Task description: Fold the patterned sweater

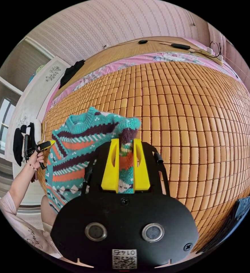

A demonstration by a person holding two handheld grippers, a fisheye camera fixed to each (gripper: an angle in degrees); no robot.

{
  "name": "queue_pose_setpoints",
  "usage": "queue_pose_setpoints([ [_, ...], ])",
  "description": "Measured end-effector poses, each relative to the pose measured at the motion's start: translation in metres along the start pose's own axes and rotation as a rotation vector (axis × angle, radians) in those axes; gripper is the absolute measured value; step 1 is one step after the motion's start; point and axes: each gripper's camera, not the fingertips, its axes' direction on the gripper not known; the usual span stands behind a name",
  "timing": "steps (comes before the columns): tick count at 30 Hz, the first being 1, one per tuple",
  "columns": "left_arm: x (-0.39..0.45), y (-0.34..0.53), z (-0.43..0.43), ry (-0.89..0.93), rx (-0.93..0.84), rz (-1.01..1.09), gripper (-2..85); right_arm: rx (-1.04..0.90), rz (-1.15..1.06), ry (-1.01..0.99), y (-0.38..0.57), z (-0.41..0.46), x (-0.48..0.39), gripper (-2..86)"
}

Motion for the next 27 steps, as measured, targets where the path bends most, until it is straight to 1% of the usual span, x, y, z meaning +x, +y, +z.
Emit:
queue_pose_setpoints([
  [2, -0.001, -0.005, -0.006, 0.013, -0.022, 0.021, 7.2, 0.012, -0.017, -0.019, -0.001, -0.009, 0.003, 6.0],
  [4, 0.0, -0.009, -0.023, 0.046, 0.005, 0.036, 5.9, 0.062, -0.01, -0.091, -0.001, -0.026, 0.01, 5.5],
  [6, 0.01, -0.014, -0.056, 0.083, 0.083, 0.077, 5.4, 0.165, 0.007, -0.219, -0.003, -0.06, 0.018, 5.0],
  [7, 0.013, -0.015, -0.066, 0.101, 0.105, 0.088, 5.3, 0.19, -0.004, -0.246, -0.003, -0.069, 0.018, 5.0],
  [10, 0.029, -0.005, -0.124, 0.185, 0.217, 0.185, 5.3, 0.304, -0.16, -0.32, 0.015, -0.119, 0.003, 4.8],
  [12, 0.035, 0.026, -0.169, 0.217, 0.249, 0.326, 5.4, 0.337, -0.338, -0.357, 0.059, -0.154, -0.008, 4.8],
  [14, 0.032, 0.063, -0.192, 0.223, 0.213, 0.422, 5.8, 0.296, -0.458, -0.35, 0.107, -0.168, -0.011, 5.0],
  [15, 0.024, 0.093, -0.199, 0.24, 0.156, 0.433, 6.2, 0.245, -0.518, -0.287, 0.144, -0.17, -0.014, 5.2],
  [16, 0.018, 0.108, -0.201, 0.244, 0.123, 0.421, 6.4, 0.214, -0.531, -0.236, 0.162, -0.169, -0.014, 5.3],
  [17, 0.003, 0.141, -0.203, 0.24, 0.064, 0.377, 6.7, 0.141, -0.513, -0.119, 0.198, -0.161, -0.012, 5.5],
  [18, -0.014, 0.175, -0.205, 0.198, 0.027, 0.307, 7.3, 0.068, -0.423, -0.017, 0.229, -0.151, -0.004, 5.5],
  [19, -0.022, 0.193, -0.206, 0.171, 0.018, 0.275, 7.7, 0.043, -0.363, 0.015, 0.244, -0.147, 0.002, 5.5],
  [20, -0.038, 0.226, -0.21, 0.134, 0.002, 0.207, 8.3, 0.009, -0.25, 0.021, 0.272, -0.14, 0.014, 5.5],
  [21, -0.049, 0.257, -0.214, 0.132, -0.002, 0.159, 8.5, 0.006, -0.14, -0.025, 0.297, -0.137, 0.025, 5.9],
  [22, -0.053, 0.271, -0.215, 0.13, -0.008, 0.134, 8.5, 0.019, -0.094, -0.054, 0.309, -0.137, 0.029, 6.4],
  [24, -0.059, 0.312, -0.217, 0.099, -0.011, 0.055, 9.1, 0.126, 0.055, -0.118, 0.343, -0.14, 0.032, 10.7],
  [26, -0.054, 0.33, -0.218, 0.084, 0.044, 0.03, 10.3, 0.168, 0.134, -0.142, 0.353, -0.136, 0.028, 13.8],
  [27, -0.047, 0.335, -0.217, 0.091, 0.084, 0.026, 11.3, 0.182, 0.13, -0.169, 0.354, -0.132, 0.02, 14.3],
])
